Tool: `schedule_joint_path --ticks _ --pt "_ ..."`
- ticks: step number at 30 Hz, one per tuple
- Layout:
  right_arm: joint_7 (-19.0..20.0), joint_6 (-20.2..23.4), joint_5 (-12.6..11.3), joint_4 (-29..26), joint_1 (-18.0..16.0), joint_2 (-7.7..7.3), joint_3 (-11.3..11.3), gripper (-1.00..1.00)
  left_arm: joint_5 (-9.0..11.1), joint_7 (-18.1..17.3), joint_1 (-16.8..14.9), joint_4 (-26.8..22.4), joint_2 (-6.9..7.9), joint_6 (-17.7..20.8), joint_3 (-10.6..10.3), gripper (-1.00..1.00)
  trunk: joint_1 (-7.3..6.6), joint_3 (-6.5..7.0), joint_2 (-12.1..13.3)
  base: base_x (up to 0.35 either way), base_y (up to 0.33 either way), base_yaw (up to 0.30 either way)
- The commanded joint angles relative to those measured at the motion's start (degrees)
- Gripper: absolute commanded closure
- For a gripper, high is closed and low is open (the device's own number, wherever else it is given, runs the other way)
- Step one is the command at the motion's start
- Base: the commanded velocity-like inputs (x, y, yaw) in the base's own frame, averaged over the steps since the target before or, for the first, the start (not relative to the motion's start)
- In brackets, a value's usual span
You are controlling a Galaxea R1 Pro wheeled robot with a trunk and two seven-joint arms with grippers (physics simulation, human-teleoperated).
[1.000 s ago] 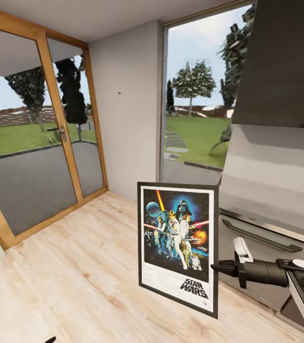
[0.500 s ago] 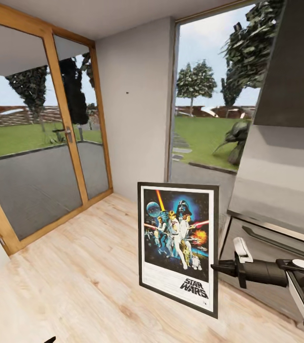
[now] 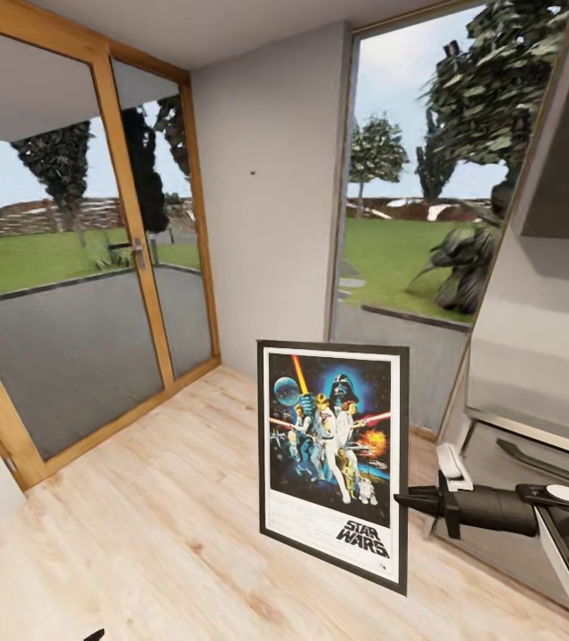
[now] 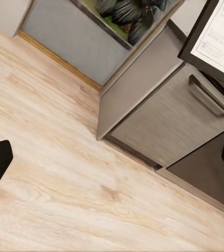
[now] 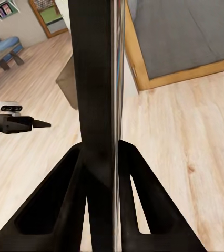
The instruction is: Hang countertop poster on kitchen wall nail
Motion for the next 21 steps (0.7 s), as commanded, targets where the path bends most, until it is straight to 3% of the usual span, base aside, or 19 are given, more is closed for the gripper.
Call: schedule_joint_path --ticks 1,21 --pt "0.3 0.7 -0.1 0.0 -0.1 0.00 0.0 1.00 0.3 -0.1 -0.1 0.0 0.01 -0.4 -0.3 -1.00 0.06 -0.14 -0.1 0.249 0.279 0.000" --pt "0.4 0.8 -0.1 0.0 -0.1 -0.06 0.0 1.00 0.3 -0.1 -0.1 0.0 -0.25 -0.4 -0.3 -1.00 0.06 -0.14 -0.1 0.255 0.273 0.000"
